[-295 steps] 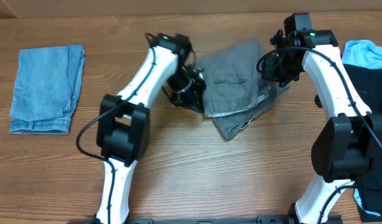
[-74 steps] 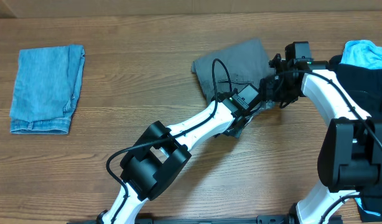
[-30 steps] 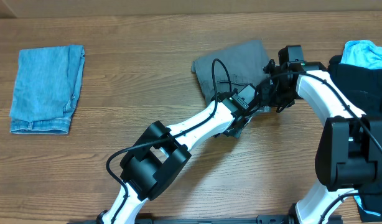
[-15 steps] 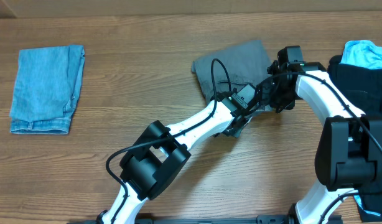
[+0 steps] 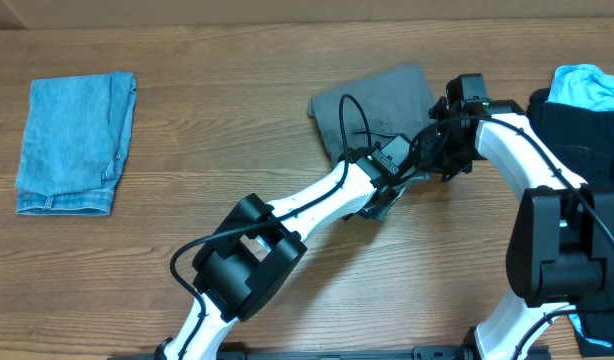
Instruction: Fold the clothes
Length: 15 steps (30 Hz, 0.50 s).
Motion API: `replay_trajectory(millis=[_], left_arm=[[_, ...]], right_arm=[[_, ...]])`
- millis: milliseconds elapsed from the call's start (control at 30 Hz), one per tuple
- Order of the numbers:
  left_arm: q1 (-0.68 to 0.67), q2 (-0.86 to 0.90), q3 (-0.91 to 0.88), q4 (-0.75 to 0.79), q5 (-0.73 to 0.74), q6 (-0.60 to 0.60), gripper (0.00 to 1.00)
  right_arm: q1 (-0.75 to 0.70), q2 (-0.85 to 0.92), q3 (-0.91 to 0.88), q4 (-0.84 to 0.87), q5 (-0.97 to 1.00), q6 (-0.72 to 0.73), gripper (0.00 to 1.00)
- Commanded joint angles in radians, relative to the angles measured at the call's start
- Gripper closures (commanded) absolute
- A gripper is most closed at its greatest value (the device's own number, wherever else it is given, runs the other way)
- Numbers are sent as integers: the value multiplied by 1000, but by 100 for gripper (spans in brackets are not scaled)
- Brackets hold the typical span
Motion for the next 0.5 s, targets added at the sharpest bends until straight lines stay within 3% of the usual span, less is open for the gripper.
replay_trajectory(millis=[0,467], left_arm=[[6,-7,-13,-3,5,-10,96],[6,-7,-13,-8,4,-6,96]], right_arm=[[9,11,-6,-1,-13,10,96],[-4,6,146,-16,27,-5,96]])
